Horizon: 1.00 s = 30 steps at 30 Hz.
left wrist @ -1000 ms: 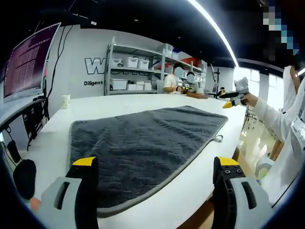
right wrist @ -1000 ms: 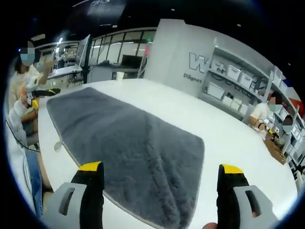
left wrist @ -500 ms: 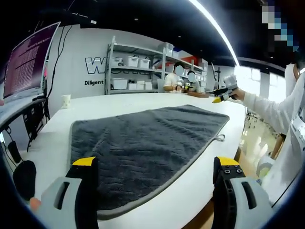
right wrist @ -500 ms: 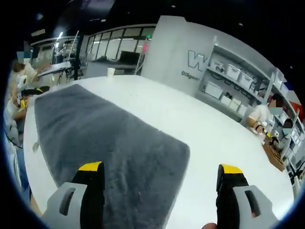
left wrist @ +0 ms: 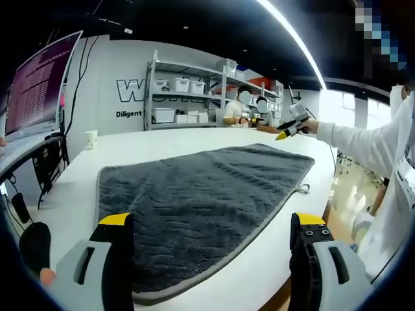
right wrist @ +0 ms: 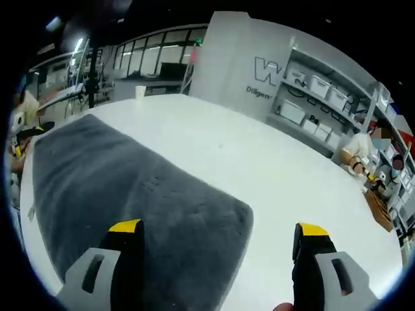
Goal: Open the folded towel by lifting each exposed corner and separating the folded layers until the towel lies flat within the target outline without major curled edges
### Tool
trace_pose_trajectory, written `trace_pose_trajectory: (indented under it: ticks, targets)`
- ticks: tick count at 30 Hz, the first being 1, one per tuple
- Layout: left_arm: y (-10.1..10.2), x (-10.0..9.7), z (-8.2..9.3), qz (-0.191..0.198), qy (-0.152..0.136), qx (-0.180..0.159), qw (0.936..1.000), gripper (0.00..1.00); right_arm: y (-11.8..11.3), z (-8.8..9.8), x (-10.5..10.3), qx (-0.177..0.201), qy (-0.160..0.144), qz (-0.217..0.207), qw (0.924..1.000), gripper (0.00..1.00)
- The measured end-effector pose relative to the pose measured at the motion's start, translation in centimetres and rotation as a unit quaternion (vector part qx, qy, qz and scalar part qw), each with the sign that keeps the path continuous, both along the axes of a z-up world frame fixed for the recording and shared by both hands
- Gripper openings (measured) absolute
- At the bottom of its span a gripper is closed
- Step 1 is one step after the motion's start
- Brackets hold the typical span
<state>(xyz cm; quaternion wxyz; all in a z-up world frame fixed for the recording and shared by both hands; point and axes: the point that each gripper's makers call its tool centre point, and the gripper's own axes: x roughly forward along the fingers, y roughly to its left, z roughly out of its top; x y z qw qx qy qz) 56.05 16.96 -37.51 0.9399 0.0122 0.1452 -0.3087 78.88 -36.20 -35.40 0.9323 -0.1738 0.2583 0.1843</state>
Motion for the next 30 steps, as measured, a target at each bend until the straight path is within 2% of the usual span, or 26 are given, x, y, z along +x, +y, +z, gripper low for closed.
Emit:
trace_pose_trajectory:
  ticks: [10, 17, 22, 27, 30]
  targets:
    - [0.7, 1.1, 0.2, 0.012, -0.004, -0.007, 0.9999, 0.99, -0.3, -2.2, 3.8, 0.034, 0.003, -0.031, 0.9989, 0.82]
    - [0.9, 2.2, 0.2, 0.015, -0.005, -0.005, 0.9999, 0.99, -2.3, -4.3, 6.3, 0.04, 0.014, -0.065, 0.997, 0.73]
    - [1.1, 2.5, 0.1, 0.018, -0.002, -0.003, 0.9998, 0.99, -3.3, -4.8, 7.2, 0.056, 0.008, -0.086, 0.9947, 0.64]
    - [1.1, 2.7, -0.2, 0.021, 0.0, -0.002, 0.9998, 0.99, -4.3, -5.2, 7.9, 0.057, -0.001, -0.097, 0.9937, 0.48]
    - [0.9, 2.8, -0.4, 0.021, 0.002, -0.001, 0.9998, 0.99, -4.6, -5.5, 8.1, 0.055, -0.002, -0.1, 0.9934, 0.44]
